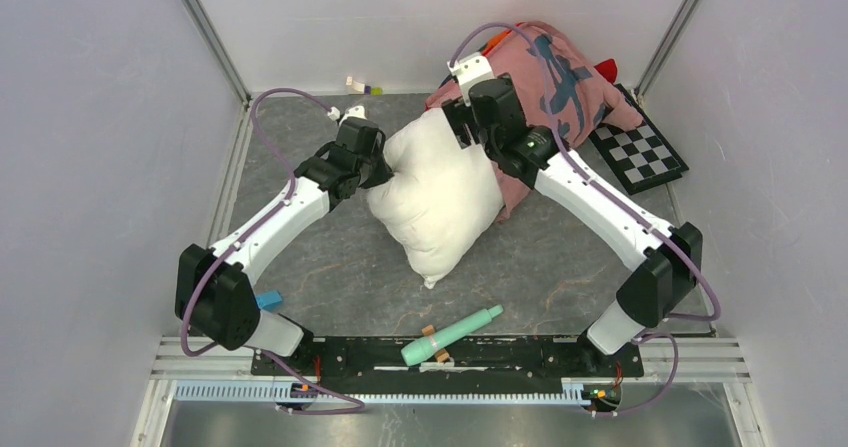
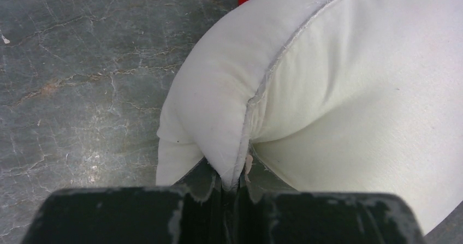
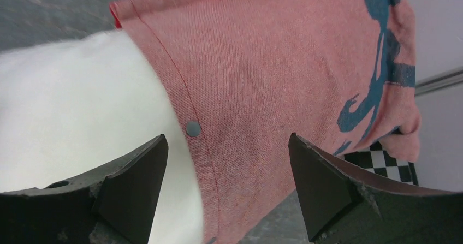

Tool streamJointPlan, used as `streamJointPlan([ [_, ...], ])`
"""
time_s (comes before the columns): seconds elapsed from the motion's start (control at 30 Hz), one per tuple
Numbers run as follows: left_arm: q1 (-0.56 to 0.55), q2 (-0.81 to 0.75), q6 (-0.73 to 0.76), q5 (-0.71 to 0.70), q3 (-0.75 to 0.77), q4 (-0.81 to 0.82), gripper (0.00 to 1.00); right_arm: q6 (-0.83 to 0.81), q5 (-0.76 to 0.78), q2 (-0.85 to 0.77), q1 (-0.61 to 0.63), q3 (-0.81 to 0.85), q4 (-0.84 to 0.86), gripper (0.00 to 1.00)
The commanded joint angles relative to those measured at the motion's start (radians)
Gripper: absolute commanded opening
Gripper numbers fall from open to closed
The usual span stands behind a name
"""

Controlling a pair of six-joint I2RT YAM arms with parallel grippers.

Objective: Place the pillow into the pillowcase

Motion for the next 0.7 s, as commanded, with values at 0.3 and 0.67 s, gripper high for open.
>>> streamJointPlan([
  [0.3, 0.03, 0.022, 0.02, 0.015, -0.01, -0.003, 0.02, -0.023, 0.351, 0.18, -0.029, -0.018, 0.085, 0.63],
  [0.67, 0.079, 0.105, -0.02, 0.047, -0.02, 0.052, 0.03, -0.006, 0.32, 0.187, 0.144, 0.258, -0.112, 0.0],
])
